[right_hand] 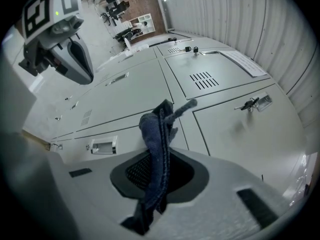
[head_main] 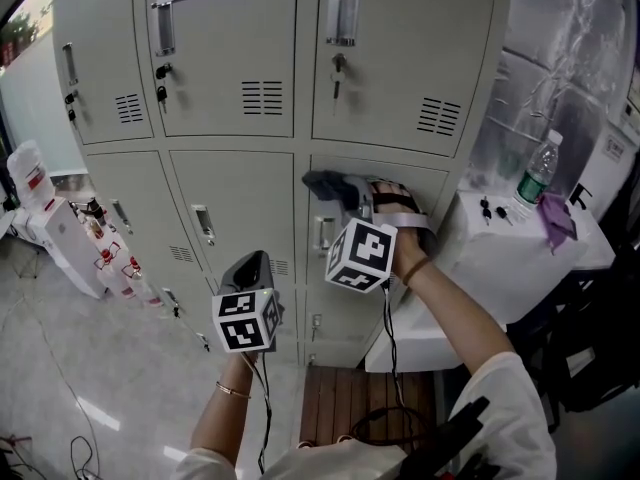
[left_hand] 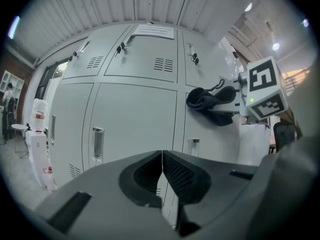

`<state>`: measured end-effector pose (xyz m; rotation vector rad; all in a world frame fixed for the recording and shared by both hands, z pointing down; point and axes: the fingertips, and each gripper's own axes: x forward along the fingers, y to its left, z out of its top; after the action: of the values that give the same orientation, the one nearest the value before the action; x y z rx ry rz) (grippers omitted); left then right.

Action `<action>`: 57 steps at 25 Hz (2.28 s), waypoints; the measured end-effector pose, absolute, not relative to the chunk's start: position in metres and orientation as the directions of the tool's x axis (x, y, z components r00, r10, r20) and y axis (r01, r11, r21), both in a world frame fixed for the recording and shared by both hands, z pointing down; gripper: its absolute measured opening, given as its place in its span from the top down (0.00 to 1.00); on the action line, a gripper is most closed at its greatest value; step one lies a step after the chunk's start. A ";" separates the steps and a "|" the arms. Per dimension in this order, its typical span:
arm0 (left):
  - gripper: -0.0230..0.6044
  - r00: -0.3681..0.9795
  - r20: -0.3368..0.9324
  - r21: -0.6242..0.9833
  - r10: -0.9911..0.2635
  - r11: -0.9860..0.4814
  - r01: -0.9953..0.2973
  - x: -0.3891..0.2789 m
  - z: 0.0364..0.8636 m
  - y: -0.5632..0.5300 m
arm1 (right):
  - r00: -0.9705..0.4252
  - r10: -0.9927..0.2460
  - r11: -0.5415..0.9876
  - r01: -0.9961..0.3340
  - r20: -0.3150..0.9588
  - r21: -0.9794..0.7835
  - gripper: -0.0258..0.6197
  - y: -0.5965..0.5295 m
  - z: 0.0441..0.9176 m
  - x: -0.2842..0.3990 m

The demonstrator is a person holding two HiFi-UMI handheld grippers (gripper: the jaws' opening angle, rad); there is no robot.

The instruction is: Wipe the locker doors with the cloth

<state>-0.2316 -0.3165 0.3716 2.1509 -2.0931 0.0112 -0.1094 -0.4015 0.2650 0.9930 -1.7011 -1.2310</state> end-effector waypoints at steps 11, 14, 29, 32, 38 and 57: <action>0.95 0.021 0.157 0.101 -0.987 -0.005 -0.995 -0.230 0.401 -0.320 | -0.385 -0.897 0.285 -0.133 0.216 0.949 0.89 -0.404 0.305 -0.109; 0.95 0.027 0.169 0.102 -0.985 -0.010 -0.995 -0.227 0.409 -0.322 | -0.391 -0.890 0.307 -0.135 0.234 0.942 0.89 -0.403 0.315 -0.109; 0.95 0.066 0.220 0.134 -0.973 -0.036 -0.990 -0.214 0.452 -0.334 | -0.408 -0.865 0.366 -0.113 0.293 0.924 0.89 -0.405 0.370 -0.113; 0.95 0.070 0.229 0.140 -0.971 -0.038 -0.989 -0.213 0.460 -0.336 | -0.411 -0.859 0.379 -0.111 0.305 0.919 0.89 -0.404 0.380 -0.113; 0.95 0.075 0.250 0.155 -0.965 -0.037 -0.987 -0.210 0.477 -0.341 | -0.416 -0.841 0.422 -0.100 0.347 0.901 0.89 -0.405 0.405 -0.114; 0.95 0.085 0.332 0.168 -0.939 -0.030 -0.985 -0.204 0.548 -0.352 | -0.432 -0.782 0.528 -0.074 0.449 0.846 0.89 -0.405 0.496 -0.115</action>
<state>-0.2039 -0.3522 0.5478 2.0219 -1.9042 0.1821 -0.1152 -0.4054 0.4963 0.7061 -1.8529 -0.9726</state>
